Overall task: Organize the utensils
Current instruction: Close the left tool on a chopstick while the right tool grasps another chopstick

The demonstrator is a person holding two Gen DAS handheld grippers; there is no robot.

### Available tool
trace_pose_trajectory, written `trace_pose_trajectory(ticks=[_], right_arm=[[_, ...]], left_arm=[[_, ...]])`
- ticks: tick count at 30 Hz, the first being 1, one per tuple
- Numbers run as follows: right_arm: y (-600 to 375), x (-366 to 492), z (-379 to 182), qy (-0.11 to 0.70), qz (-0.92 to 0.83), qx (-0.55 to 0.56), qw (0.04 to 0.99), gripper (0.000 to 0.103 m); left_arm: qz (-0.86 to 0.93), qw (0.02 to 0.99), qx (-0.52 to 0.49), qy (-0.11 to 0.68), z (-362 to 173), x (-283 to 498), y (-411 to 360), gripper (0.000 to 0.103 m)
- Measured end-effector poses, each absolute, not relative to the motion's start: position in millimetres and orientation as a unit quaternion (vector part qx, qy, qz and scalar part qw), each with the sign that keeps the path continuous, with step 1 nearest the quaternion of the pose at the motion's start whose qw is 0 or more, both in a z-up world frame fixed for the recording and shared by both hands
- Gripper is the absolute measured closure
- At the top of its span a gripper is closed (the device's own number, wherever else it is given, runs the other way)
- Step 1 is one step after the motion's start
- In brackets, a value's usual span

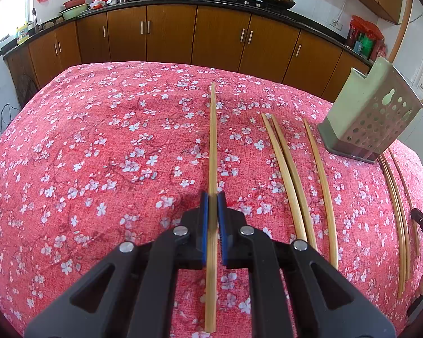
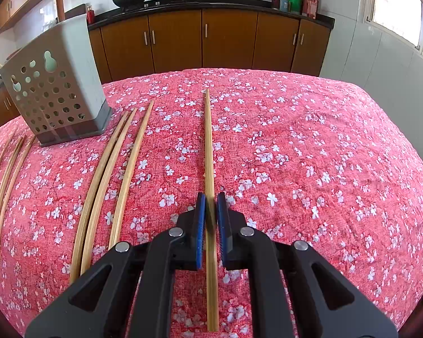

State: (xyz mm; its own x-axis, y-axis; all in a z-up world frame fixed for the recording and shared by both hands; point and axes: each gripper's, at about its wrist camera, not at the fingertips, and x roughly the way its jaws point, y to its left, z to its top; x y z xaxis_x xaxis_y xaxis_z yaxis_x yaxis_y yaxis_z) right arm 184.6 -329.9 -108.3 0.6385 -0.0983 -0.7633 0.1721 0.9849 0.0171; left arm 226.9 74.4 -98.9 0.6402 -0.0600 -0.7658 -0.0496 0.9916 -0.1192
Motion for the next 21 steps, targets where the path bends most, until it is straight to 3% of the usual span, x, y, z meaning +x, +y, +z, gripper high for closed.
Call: trace_pose_trajectory(ticks=[21], right_arm=[[-330.4,184.7,-108.6,0.418,-0.075,0.047,0.904,0.093]], left_arm=[[-0.004,0.902,-0.068,0.425,-98.6,226.7,74.9,0.092]])
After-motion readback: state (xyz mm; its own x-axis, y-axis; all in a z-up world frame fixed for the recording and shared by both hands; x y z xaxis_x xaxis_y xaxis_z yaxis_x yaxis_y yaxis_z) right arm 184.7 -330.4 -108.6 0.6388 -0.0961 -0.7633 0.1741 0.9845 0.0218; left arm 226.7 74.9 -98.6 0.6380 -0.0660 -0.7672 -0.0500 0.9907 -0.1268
